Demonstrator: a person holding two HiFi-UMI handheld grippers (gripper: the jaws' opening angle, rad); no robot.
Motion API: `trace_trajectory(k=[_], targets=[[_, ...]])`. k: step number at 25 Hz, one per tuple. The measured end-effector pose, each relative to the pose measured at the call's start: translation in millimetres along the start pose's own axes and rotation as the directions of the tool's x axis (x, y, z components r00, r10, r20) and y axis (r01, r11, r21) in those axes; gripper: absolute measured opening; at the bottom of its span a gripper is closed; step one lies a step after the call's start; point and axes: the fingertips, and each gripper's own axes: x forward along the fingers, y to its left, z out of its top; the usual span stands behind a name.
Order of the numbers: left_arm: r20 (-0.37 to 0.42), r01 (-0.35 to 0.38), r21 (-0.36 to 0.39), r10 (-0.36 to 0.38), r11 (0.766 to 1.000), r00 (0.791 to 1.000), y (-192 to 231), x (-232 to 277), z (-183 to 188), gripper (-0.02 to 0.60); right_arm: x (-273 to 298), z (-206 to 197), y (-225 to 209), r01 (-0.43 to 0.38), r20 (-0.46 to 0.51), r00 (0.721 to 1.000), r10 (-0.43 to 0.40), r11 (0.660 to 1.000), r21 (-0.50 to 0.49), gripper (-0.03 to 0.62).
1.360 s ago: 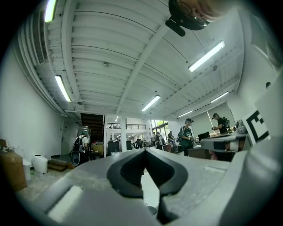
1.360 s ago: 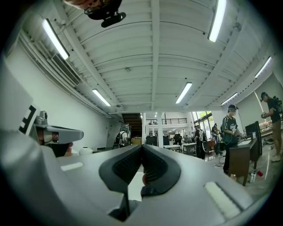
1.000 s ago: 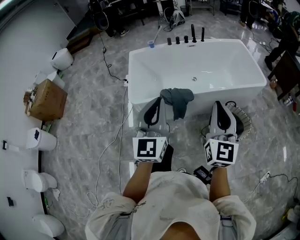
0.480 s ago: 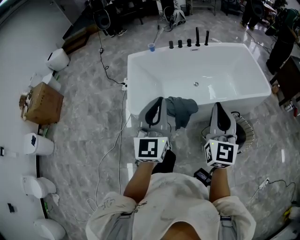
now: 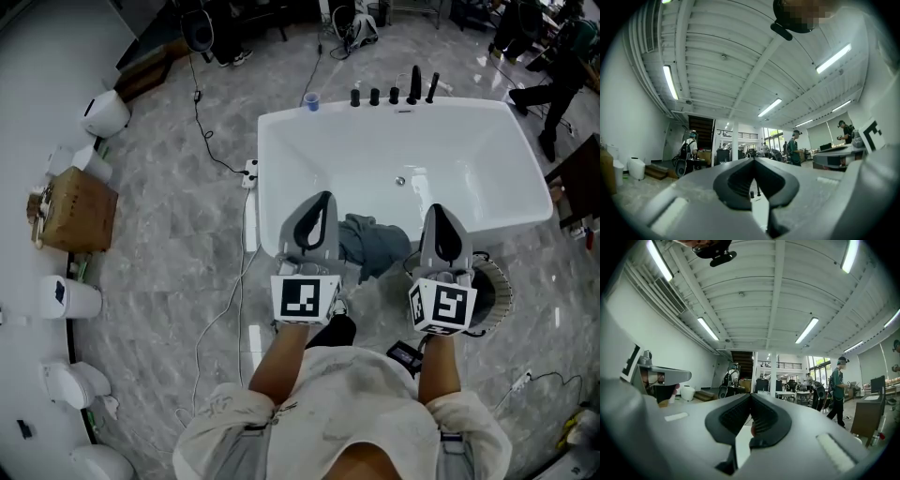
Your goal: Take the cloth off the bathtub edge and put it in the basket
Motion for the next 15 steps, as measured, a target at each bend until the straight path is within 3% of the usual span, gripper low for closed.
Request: trace_trajectory(k=[7,15], targets=[[0.012,0.025,-0.031,-0.025,0.999,1.000,46,54,-2,0.000,70,5,15,0.024,-0.006,1.000,-0.024,1.000,-0.010,0.002],[0.011,0.060,-0.039,-0.059,0.997,0.998,56,82,-9,0.000,95,5,12,0.058,-0.001,0.998,-0.058,0.998,-0.021,0.002]])
